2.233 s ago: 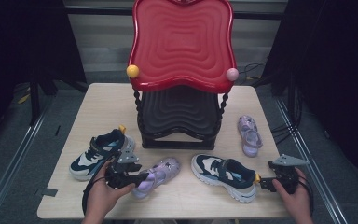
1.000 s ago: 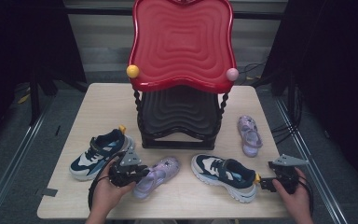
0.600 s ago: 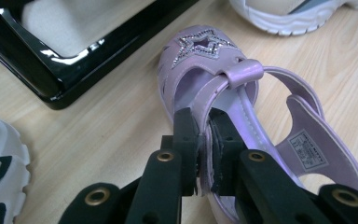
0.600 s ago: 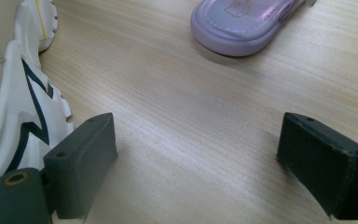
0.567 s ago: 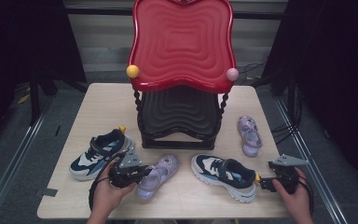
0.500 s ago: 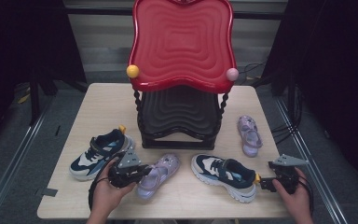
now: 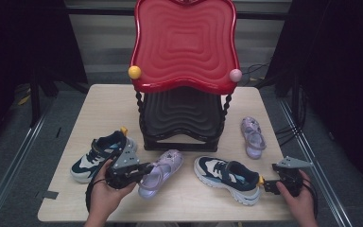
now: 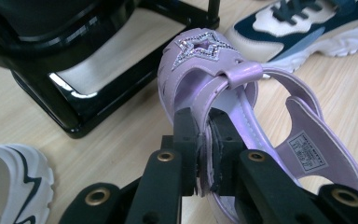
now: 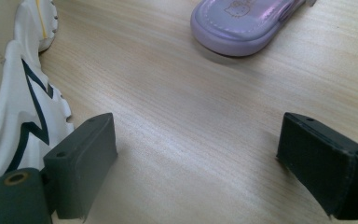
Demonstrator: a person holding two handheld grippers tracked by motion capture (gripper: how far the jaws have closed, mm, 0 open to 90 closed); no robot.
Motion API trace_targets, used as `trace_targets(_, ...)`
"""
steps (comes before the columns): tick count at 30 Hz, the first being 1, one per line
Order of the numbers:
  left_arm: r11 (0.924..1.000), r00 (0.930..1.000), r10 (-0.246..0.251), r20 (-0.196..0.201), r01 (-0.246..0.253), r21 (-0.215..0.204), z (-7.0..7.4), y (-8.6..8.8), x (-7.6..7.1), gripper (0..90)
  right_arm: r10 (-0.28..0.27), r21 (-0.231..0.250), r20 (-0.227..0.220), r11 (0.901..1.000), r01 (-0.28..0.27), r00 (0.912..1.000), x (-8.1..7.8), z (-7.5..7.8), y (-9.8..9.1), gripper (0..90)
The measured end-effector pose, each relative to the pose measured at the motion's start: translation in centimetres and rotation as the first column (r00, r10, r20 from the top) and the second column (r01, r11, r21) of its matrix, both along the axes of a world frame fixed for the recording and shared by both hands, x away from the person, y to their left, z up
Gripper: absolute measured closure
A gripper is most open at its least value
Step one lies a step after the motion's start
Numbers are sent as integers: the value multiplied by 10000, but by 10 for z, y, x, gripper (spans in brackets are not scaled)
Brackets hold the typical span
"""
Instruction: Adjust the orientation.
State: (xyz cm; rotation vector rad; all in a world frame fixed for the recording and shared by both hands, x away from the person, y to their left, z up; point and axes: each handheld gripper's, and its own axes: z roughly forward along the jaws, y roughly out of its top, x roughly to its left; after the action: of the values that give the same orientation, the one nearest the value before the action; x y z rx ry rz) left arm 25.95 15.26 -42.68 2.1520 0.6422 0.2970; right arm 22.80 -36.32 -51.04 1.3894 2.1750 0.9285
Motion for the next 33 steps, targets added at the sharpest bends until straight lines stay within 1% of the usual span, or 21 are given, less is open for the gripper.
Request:
trace_targets(1,10000,10000,-12,-9,12,-43,3,0,-1,829,0,0,0,10000,0,10000,0,0,0,109)
trace_targets(2,9998,10000,55,81,-53,-191,8,0,-2,829,-16,16,-14,10000,16,10000,0,0,0,108)
trace_targets(3,9998,10000,55,81,-53,-191,8,0,-2,829,-16,16,-14,10000,16,10000,0,0,0,108)
trace_targets(4,9997,9999,58,155,-55,-235,11,0,-3,829,48,-13,52,10000,-48,10000,1,0,0,109)
trace_targets(7,9995,9995,188,234,-182,-256,20,-3,-5,829,20,-5,12,10000,-20,10000,2,0,1,108)
trace_targets(8,9995,9995,188,234,-182,-256,20,-3,-5,829,19,-4,12,10000,-19,10000,2,0,1,108)
trace_targets(10,9993,9991,245,344,-235,-293,26,-4,-5,829,12,-12,15,10000,-12,10000,3,0,1,108)
trace_targets(11,9987,9988,326,369,-311,-400,29,-5,-5,829,27,0,19,10000,-27,10000,3,0,1,108)
trace_targets(13,9981,9979,468,457,-450,-412,33,-6,-4,829,31,-5,20,10000,-31,10000,3,0,1,108)
trace_targets(16,9972,9972,597,460,-575,-480,36,-8,-3,829,32,-5,23,10000,-32,10000,3,0,1,108)
trace_targets(18,9960,9957,745,555,-716,-527,39,-10,-2,829,16,-10,12,10000,-16,10000,3,0,1,108)
trace_targets(19,9942,9946,886,549,-849,-657,42,-11,-2,830,24,-11,15,10000,-24,10000,3,0,1,108)
trace_targets(20,9934,9939,948,569,-907,-703,43,-12,-1,830,28,-7,18,10000,-28,10000,3,0,1,108)
trace_targets(24,9915,9919,1121,601,-1077,-725,46,-16,2,830,30,-7,23,10000,-30,10000,3,0,1,108)
trace_targets(25,9903,9899,1252,668,-1205,-694,48,-19,3,830,32,-11,22,10000,-32,10000,3,0,1,108)
trace_targets(28,9859,9865,1500,663,-1442,-853,50,-24,6,830,25,-17,27,10000,-25,10000,3,0,1,108)
trace_targets(29,9859,9865,1500,663,-1442,-853,50,-24,6,830,24,-17,29,10000,-24,10000,3,0,1,108)
trace_targets(30,9847,9851,1573,691,-1512,-862,50,-26,8,830,24,-17,29,10000,-24,10000,3,0,1,108)
trace_targets(33,9789,9783,1895,836,-1816,-941,51,-31,11,830,26,-17,29,10000,-26,10000,3,0,1,108)
